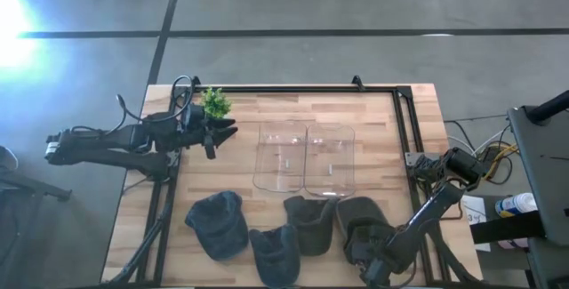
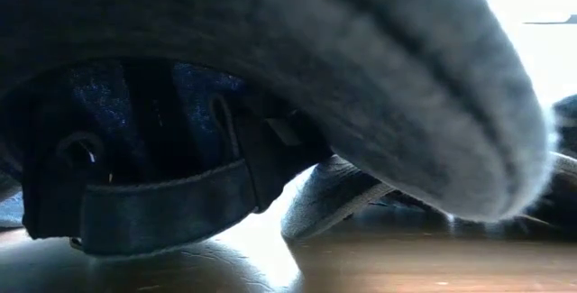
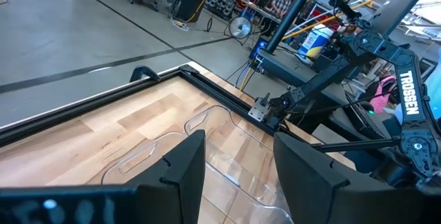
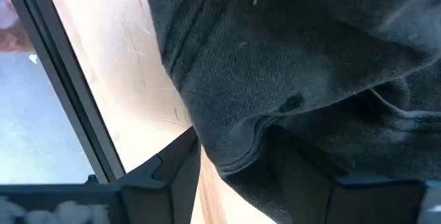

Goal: Pick & Place hat
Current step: Put the right black cap into the right transparent bin

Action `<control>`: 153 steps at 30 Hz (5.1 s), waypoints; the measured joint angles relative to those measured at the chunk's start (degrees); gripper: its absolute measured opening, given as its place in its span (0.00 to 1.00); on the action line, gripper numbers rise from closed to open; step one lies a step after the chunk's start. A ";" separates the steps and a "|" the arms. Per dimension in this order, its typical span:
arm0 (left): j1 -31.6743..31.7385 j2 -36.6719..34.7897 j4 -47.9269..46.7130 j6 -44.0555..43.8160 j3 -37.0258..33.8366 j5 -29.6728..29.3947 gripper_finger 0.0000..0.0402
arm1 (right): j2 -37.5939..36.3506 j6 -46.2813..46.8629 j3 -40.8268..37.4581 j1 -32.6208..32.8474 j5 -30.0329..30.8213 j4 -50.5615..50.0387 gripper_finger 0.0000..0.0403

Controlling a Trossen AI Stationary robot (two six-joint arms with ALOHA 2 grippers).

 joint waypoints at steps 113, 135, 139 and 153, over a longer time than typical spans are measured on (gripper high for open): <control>-0.02 -0.02 -0.02 -3.96 0.00 3.58 0.41 | -23.39 -53.56 46.68 -45.00 9.40 -49.87 0.02; 0.00 -0.02 -0.02 -3.26 0.00 3.45 0.41 | -23.39 -68.40 34.40 -55.52 5.35 -49.15 0.02; 0.00 -0.01 -0.04 -2.92 0.00 3.45 0.41 | -23.39 -68.82 33.73 -55.72 4.62 -47.44 0.02; 0.00 -0.02 -0.04 -2.16 0.00 3.45 0.41 | -23.19 -72.05 22.86 -57.23 0.81 -40.39 0.02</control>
